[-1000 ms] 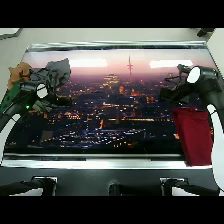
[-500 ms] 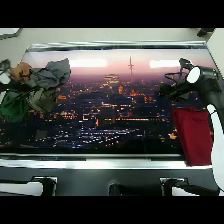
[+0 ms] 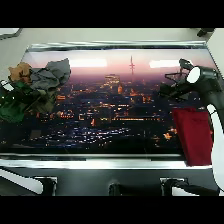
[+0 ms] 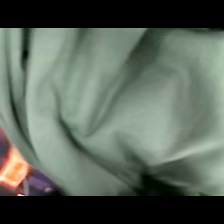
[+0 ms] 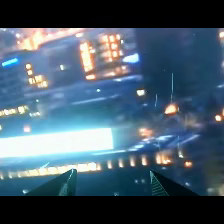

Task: Fold the shirts.

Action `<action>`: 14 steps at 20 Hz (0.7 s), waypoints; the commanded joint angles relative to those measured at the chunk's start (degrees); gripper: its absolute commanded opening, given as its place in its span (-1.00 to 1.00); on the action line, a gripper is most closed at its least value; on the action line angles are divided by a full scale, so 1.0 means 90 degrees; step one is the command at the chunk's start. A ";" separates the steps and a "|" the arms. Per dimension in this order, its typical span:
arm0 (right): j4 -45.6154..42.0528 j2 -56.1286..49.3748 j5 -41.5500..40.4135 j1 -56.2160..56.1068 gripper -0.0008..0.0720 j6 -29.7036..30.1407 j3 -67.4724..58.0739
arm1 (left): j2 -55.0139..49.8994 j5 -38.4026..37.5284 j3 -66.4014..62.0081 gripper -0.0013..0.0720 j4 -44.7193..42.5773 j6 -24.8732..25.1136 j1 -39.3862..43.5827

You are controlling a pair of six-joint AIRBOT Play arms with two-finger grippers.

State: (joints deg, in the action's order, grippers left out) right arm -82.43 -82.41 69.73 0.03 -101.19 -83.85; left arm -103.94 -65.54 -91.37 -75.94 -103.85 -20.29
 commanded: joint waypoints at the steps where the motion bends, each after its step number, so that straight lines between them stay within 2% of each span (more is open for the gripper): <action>1: 0.0136 0.0000 0.0265 0.0002 0.54 0.0000 -0.0005 | 0.0063 -0.0034 -0.0119 -0.88 0.0119 0.0216 -0.0007; 4: 0.0136 0.0085 0.0571 0.0002 0.54 0.0000 -0.0005 | 0.0945 0.0005 -0.0454 -0.88 0.0287 0.0789 0.0039; 8: 0.0136 0.0359 0.0872 0.0002 0.52 0.0000 -0.0005 | 0.3033 0.0119 -0.0476 -0.88 0.0398 0.1273 0.0571; 11: 0.0136 0.0675 0.1462 0.0002 0.51 0.0005 -0.0005 | 0.4520 0.0129 -0.0474 -0.88 0.0464 0.1370 0.1547; 13: 0.0134 0.0950 0.1678 0.0002 0.29 0.0053 -0.0005 | 0.5229 0.0505 -0.0474 -0.88 0.0780 0.1173 0.2475; 14: 0.0134 0.1086 0.1724 0.0002 0.28 0.0063 -0.0005 | 0.5455 0.0848 -0.0476 -0.89 0.0848 0.1146 0.3033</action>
State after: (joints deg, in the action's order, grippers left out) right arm -81.25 -75.59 81.78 0.03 -101.14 -83.85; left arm -63.70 -62.96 -95.57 -70.70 -93.14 -3.11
